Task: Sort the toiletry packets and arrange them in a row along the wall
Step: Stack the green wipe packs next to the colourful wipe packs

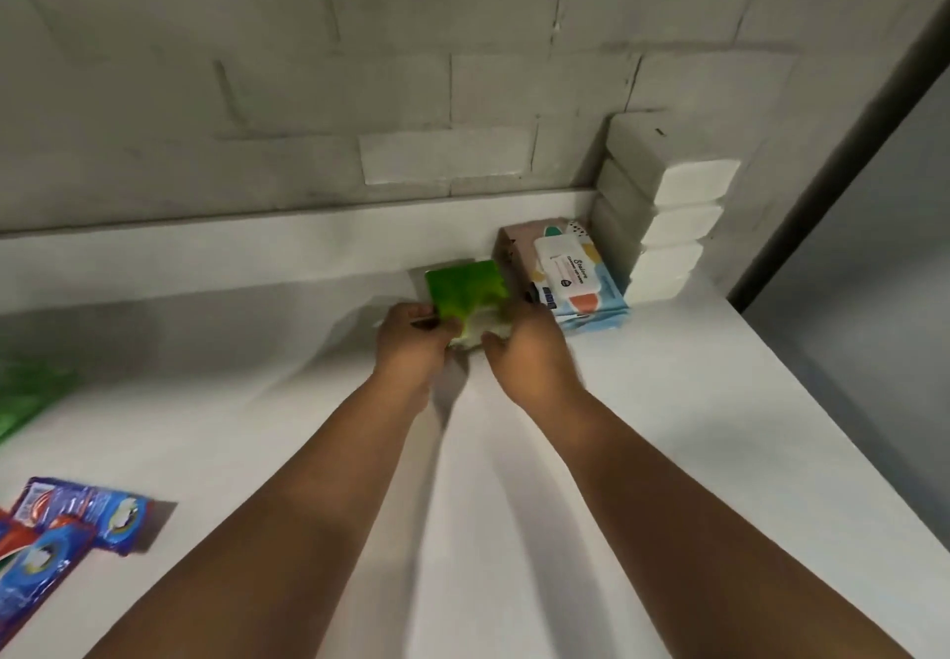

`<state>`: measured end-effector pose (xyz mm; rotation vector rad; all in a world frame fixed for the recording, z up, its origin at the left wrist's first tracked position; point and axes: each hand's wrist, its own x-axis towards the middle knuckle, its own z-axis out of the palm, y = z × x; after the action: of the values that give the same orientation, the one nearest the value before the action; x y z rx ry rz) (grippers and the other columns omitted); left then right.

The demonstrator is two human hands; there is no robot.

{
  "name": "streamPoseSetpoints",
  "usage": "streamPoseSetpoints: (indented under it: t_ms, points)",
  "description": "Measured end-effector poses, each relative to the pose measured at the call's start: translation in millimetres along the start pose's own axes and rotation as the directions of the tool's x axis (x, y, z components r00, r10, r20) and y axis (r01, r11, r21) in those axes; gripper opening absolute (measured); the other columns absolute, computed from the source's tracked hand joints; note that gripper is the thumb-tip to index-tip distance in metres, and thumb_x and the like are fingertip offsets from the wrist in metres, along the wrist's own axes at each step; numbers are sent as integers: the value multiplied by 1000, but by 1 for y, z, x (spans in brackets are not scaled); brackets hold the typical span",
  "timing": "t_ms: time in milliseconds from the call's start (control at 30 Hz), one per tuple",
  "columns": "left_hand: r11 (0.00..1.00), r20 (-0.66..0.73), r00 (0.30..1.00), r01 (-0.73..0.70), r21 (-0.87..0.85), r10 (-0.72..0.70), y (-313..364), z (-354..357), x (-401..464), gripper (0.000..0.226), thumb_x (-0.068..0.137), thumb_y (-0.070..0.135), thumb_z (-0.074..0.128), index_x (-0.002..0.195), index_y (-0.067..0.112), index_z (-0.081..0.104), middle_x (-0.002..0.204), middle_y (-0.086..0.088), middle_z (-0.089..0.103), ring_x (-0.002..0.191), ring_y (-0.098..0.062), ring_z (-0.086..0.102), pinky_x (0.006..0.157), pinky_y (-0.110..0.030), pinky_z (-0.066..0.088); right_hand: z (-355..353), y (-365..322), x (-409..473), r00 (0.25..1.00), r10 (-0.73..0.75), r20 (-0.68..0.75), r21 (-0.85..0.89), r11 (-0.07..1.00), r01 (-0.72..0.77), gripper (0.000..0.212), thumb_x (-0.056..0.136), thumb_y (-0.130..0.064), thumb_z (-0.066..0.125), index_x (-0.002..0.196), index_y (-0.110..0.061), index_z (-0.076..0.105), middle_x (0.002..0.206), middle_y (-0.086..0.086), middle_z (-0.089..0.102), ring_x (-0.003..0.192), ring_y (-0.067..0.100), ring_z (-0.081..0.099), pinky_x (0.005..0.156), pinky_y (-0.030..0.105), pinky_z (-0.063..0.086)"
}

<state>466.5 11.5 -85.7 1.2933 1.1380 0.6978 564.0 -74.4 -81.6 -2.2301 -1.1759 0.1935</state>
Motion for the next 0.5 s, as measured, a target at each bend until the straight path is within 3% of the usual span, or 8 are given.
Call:
streamPoseSetpoints:
  t_ms: [100, 200, 267, 333, 433, 500]
  points:
    - [987, -54, 996, -55, 153, 64, 4, 4, 14, 14, 65, 30, 70, 63, 17, 65, 70, -4, 71, 69, -26, 69, 74, -47, 59, 12, -3, 11, 1000, -26, -15, -68, 997, 25, 37, 90, -24, 52, 120, -3, 58, 121, 20, 57, 107, 35, 57, 91, 34, 45]
    - [961, -107, 986, -100, 258, 131, 5, 9, 24, 21, 77, 25, 70, 62, 16, 58, 66, -3, 65, 66, -24, 63, 64, -36, 49, 22, -11, 17, 999, -21, -27, -213, 977, 15, 32, 93, -13, 47, 120, 1, 57, 125, 22, 53, 111, 39, 53, 93, 38, 43]
    - [946, -129, 979, -113, 305, 158, 2, 10, 29, 13, 80, 26, 70, 75, 17, 61, 73, 0, 65, 72, -22, 63, 64, -29, 45, 26, -17, 17, 993, -65, -95, -303, 953, 33, 28, 83, -2, 49, 107, 2, 63, 113, 24, 59, 99, 43, 57, 80, 43, 50]
    - [931, -144, 973, -123, 344, 182, -3, 11, 36, 17, 82, 30, 69, 89, 15, 65, 84, 0, 68, 79, -20, 63, 69, -28, 46, 33, -20, 20, 987, -84, -138, -330, 943, 34, 29, 73, -4, 42, 83, 2, 69, 89, 23, 65, 78, 42, 62, 67, 43, 53]
    - [913, -121, 966, -168, 371, 227, -6, 13, 41, 19, 83, 31, 70, 91, 14, 68, 87, -2, 71, 81, -20, 64, 74, -30, 50, 40, -16, 27, 989, -71, -127, -336, 942, 25, 40, 71, -9, 29, 73, 0, 68, 77, 20, 64, 71, 39, 62, 63, 40, 55]
    - [916, -106, 967, -181, 359, 232, -8, 14, 44, 17, 82, 32, 70, 86, 15, 70, 84, -2, 72, 80, -20, 66, 74, -32, 51, 39, -18, 28, 997, -19, -70, -366, 930, -8, 31, 71, -6, 38, 71, 1, 68, 77, 20, 64, 72, 39, 62, 66, 41, 55]
